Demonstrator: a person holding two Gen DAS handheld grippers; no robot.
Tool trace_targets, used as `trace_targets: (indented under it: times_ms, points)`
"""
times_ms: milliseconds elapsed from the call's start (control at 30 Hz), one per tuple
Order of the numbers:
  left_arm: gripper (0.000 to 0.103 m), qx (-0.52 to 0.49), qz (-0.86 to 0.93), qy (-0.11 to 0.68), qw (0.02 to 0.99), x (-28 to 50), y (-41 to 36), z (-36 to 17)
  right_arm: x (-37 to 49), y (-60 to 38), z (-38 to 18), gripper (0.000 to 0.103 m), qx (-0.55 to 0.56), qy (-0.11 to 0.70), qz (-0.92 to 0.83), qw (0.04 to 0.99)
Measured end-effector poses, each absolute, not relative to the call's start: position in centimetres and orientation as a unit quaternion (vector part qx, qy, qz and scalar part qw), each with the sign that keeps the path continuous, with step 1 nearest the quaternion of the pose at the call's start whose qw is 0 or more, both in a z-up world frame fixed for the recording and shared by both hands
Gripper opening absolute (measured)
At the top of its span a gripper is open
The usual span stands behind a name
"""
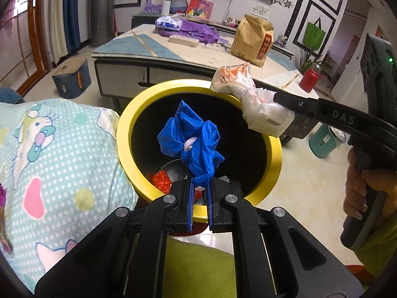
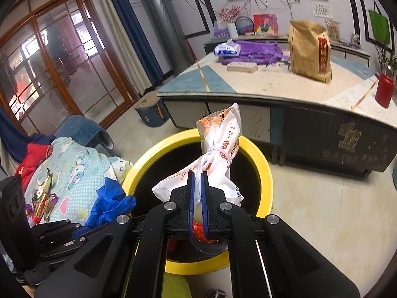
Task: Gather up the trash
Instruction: 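Carry both bags over the yellow bin and open both tools to drop them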
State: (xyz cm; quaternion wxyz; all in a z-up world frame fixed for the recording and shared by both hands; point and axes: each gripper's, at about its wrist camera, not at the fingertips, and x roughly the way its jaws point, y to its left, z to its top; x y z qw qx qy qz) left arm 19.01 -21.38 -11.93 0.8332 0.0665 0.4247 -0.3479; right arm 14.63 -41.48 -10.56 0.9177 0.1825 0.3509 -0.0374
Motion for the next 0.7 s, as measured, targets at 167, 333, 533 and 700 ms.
trace_targets:
  times_ms: [167,333,533,700]
  points:
    - [0.005,0.079,-0.351,0.436,0.825,19.7,-22.7,-13.1,15.1,-41.9,-11.1,0.005,0.195,0.359,-0.032,0.912]
    - [0.005,0.09,-0.341,0.453,0.819,20.6,-23.3,-14.6,15.3,-42.0,-11.5,0.006,0.203,0.366,-0.024,0.908]
    - [0.014,0.088,-0.336,0.46,0.817,21.2,-23.3,-15.1,15.6,-42.6,-11.7,0.01,0.213,0.368,-0.025,0.905]
    - [0.045,0.085,-0.336,0.455,0.82,21.3,-23.1,-14.9,15.6,-42.9,-11.6,0.029,0.215,0.363,-0.038,0.906]
